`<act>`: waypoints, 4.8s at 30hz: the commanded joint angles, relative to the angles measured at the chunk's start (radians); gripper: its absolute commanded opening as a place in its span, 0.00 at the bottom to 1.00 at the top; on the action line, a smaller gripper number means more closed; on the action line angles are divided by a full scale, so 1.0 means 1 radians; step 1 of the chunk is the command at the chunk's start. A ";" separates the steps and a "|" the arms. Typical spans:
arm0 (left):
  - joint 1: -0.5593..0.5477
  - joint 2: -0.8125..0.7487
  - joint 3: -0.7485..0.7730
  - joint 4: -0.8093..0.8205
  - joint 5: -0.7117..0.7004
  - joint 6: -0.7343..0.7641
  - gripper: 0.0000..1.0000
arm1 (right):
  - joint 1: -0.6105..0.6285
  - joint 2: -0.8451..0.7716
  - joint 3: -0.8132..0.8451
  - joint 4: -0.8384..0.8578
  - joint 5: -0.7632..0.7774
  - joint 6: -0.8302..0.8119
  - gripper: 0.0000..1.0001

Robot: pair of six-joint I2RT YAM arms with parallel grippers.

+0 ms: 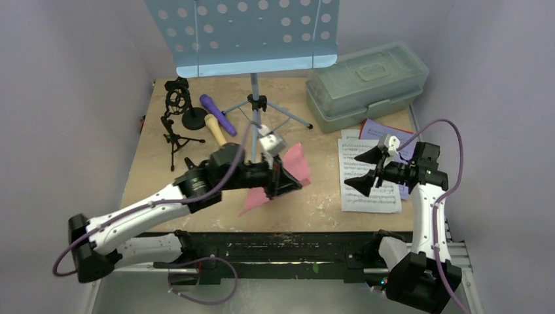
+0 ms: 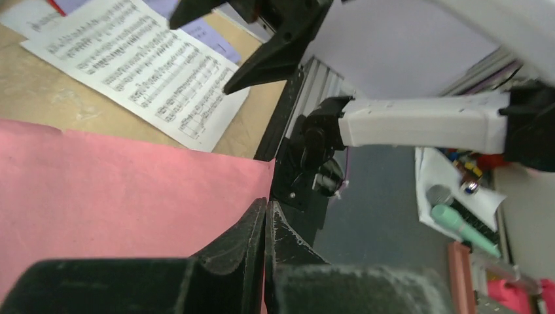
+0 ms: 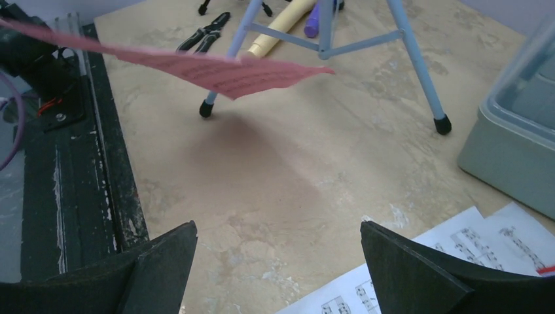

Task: Pack up the instrument practice props
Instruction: Place the sheet music at the center of the board, then unscrew the knob on the music stand.

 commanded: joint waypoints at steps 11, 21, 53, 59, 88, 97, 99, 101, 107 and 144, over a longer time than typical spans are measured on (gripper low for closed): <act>-0.226 0.410 0.402 -0.105 -0.226 0.373 0.00 | 0.217 0.122 0.273 -0.575 -0.054 -0.662 0.99; -0.226 0.384 0.384 -0.079 -0.286 0.378 0.00 | 0.341 0.136 0.256 -0.563 -0.050 -0.625 0.99; -0.226 0.017 0.043 -0.030 -0.747 0.302 0.83 | 0.186 -0.081 0.083 0.224 0.262 0.341 0.00; -0.225 -0.097 -0.095 -0.116 -0.869 0.203 0.87 | 0.141 -0.072 0.076 0.346 0.508 0.473 0.00; -0.225 -0.527 -0.322 -0.318 -1.080 -0.016 0.97 | 0.096 0.181 0.137 0.587 1.035 0.641 0.97; -0.225 -0.487 -0.340 -0.241 -1.088 0.019 1.00 | 0.096 0.037 -0.001 0.451 0.332 0.484 0.99; -0.225 -0.470 -0.348 -0.194 -1.089 0.044 1.00 | 0.096 0.036 -0.006 0.451 0.308 0.482 0.99; -0.225 -0.451 -0.361 -0.120 -1.088 0.073 1.00 | 0.096 0.039 -0.003 0.450 0.294 0.482 0.99; -0.216 -0.361 -0.367 0.044 -1.097 0.152 1.00 | 0.096 0.044 -0.003 0.448 0.283 0.484 0.99; 0.479 0.340 -0.161 0.353 -0.190 -0.042 0.80 | 0.137 0.150 0.002 0.476 -0.066 0.570 0.99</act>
